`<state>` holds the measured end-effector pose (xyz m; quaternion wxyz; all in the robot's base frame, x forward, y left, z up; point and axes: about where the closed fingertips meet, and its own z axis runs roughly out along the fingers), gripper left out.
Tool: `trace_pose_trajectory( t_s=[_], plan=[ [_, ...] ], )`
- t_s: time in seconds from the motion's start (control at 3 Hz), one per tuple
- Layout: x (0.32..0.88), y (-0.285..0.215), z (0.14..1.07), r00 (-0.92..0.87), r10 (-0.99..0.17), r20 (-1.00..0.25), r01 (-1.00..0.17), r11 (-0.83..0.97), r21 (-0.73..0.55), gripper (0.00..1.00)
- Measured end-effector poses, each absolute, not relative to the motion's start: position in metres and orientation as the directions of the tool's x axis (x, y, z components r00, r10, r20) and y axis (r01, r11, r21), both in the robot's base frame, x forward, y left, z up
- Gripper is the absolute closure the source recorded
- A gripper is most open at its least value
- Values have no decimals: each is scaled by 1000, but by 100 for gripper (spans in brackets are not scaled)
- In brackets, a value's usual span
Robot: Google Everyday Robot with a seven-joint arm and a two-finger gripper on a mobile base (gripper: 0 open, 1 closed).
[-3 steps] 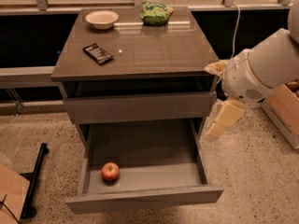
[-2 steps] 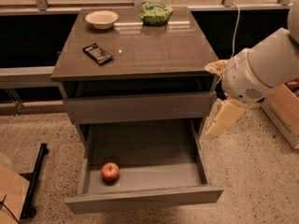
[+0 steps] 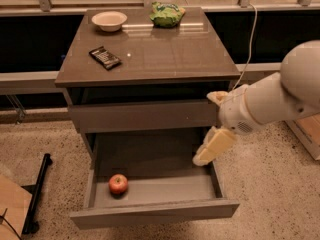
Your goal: Pick apple from middle drawer and place on counter
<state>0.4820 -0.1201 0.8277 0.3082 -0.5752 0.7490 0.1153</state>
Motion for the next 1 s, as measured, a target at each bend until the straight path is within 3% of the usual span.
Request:
trace_pose_trajectory(
  t_s=[0.67,1.0],
  plan=[
    [509,-58,740,-138,-640,-756,-941,324,-102,0],
    [512,-53,726,-147,-623,-768,-943,323,-81,0]
  ],
)
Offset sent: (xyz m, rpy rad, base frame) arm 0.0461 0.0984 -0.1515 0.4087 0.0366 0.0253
